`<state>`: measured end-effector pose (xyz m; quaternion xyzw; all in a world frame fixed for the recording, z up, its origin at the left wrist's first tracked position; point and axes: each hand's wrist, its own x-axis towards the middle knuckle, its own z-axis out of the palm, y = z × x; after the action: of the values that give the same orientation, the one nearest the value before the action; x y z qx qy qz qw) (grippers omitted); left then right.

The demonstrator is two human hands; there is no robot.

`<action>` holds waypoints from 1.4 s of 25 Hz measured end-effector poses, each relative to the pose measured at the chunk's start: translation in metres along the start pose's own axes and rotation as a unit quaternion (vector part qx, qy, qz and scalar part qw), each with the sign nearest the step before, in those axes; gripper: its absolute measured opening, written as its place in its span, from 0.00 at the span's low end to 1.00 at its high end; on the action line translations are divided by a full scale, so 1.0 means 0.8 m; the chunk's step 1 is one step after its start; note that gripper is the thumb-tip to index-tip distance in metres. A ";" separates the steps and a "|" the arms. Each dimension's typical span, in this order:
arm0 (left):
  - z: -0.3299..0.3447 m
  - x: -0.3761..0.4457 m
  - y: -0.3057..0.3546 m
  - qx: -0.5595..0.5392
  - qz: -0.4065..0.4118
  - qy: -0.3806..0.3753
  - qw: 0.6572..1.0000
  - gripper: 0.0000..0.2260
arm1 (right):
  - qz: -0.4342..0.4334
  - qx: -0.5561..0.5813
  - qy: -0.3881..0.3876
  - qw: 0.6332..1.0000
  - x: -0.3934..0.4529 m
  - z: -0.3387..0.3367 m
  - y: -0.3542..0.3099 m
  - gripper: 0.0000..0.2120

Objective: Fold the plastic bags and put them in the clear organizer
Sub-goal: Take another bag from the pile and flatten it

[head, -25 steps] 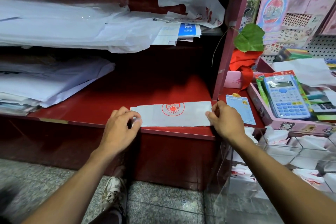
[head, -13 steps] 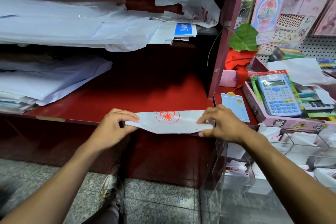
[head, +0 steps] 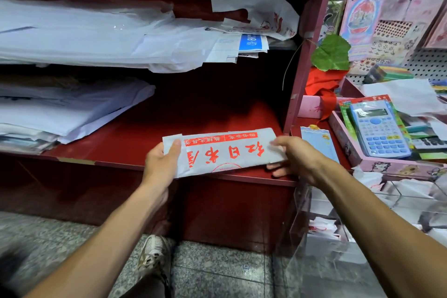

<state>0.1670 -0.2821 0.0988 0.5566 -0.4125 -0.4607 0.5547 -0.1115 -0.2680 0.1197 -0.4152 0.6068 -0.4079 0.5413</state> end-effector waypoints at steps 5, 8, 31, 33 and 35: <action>-0.008 0.012 -0.006 0.035 -0.046 0.012 0.998 0.08 | -0.034 -0.068 0.073 0.994 0.017 0.009 0.000 0.15; -0.015 0.017 -0.010 0.098 -0.062 0.005 0.993 0.09 | -0.058 -0.080 0.161 0.982 0.032 0.015 0.003 0.21; 0.034 -0.034 -0.012 0.470 0.322 -0.194 0.799 0.22 | -0.380 -0.560 0.034 0.735 -0.017 0.037 0.061 0.12; 0.028 -0.025 -0.030 0.523 0.362 -0.265 0.725 0.30 | -0.386 -0.540 0.032 0.747 -0.017 0.030 0.064 0.15; 0.029 -0.019 -0.047 0.519 0.390 -0.260 0.714 0.29 | -0.389 -0.532 0.036 0.751 -0.018 0.026 0.065 0.16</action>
<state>0.1390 -0.2710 0.0633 0.4048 -0.8956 -0.0434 0.1796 -0.0932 -0.2387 0.0737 -0.8215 0.5303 -0.2093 0.0053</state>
